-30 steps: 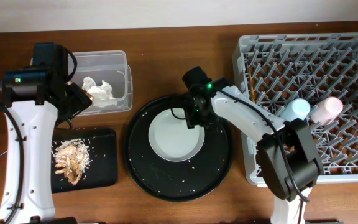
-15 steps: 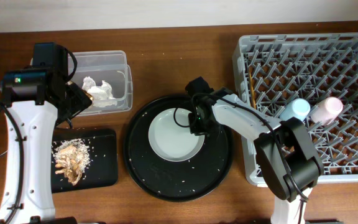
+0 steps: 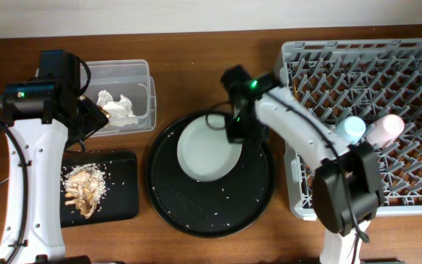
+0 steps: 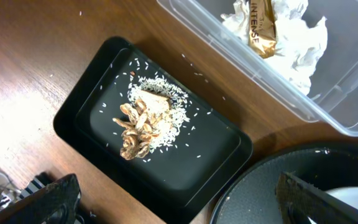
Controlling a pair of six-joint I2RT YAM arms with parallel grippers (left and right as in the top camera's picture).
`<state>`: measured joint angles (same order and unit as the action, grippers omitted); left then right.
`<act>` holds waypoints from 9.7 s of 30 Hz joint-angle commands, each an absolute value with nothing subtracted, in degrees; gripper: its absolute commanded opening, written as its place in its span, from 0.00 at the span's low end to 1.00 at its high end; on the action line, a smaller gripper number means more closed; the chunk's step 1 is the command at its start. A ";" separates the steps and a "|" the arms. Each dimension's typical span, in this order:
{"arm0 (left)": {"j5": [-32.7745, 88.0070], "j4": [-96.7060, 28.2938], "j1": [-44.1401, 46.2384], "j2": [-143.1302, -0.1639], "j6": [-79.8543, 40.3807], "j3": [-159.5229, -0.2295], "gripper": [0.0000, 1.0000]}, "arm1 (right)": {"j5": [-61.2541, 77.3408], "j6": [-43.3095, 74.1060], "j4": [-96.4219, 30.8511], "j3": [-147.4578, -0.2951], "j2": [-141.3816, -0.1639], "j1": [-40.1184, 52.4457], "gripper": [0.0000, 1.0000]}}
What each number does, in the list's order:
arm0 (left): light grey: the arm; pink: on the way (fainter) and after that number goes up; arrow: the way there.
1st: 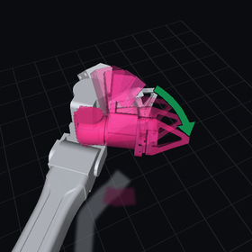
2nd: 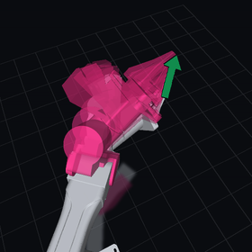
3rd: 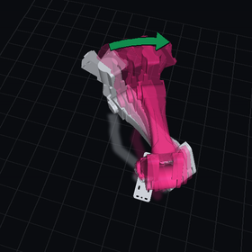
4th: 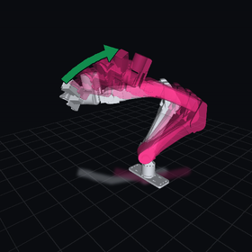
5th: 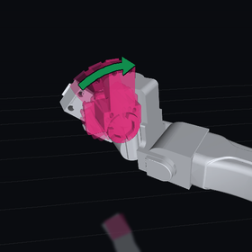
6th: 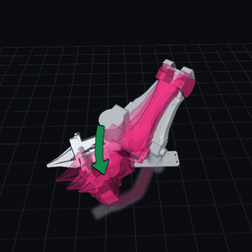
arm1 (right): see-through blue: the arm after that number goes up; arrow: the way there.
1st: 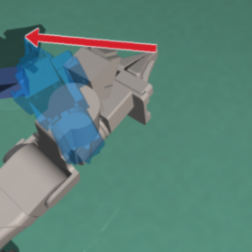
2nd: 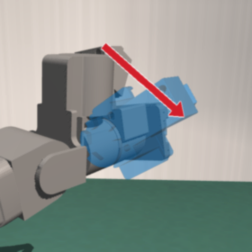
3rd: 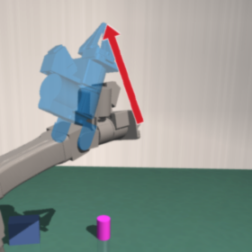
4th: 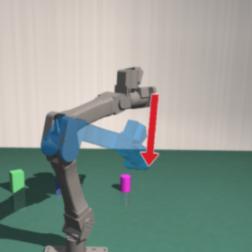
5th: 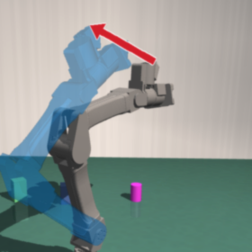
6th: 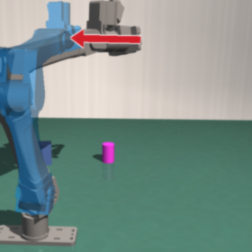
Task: Sort waste into correct bins and load items into the dishwasher rack
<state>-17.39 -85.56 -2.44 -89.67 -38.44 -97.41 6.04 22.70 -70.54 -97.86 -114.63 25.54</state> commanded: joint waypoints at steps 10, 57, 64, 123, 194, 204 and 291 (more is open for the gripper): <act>-17.82 -85.60 -2.68 -89.38 -38.13 -97.73 1.00 | -20.97 21.32 -83.46 -122.54 -107.87 6.55 0.04; -17.82 -85.62 -2.68 -89.38 -38.13 -97.73 0.99 | -17.85 21.28 -74.06 -121.08 -108.97 8.62 0.05; -17.82 -85.62 -2.68 -89.38 -38.13 -97.73 0.99 | -13.17 21.28 -74.63 -121.08 -105.78 8.51 0.05; -17.82 -85.62 -2.68 -89.38 -38.13 -97.71 0.99 | 11.51 16.73 -68.16 -65.84 -43.35 11.92 0.98; -17.80 -85.60 -2.79 -89.38 -38.13 -97.71 1.00 | 2.31 -2.76 -4.40 -0.32 -0.19 -4.54 0.98; -17.82 -85.62 -2.68 -89.38 -38.13 -97.71 1.00 | 2.31 -2.76 -4.36 -0.32 -0.19 -4.58 0.98; 4.95 -3.77 0.51 -0.25 -3.22 -0.47 1.00 | 2.31 -2.76 -4.36 -0.32 -0.19 -4.58 0.98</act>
<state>4.32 -3.99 0.73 -2.35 -7.73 -0.73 2.76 -2.81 -4.29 -0.78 -0.62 -4.21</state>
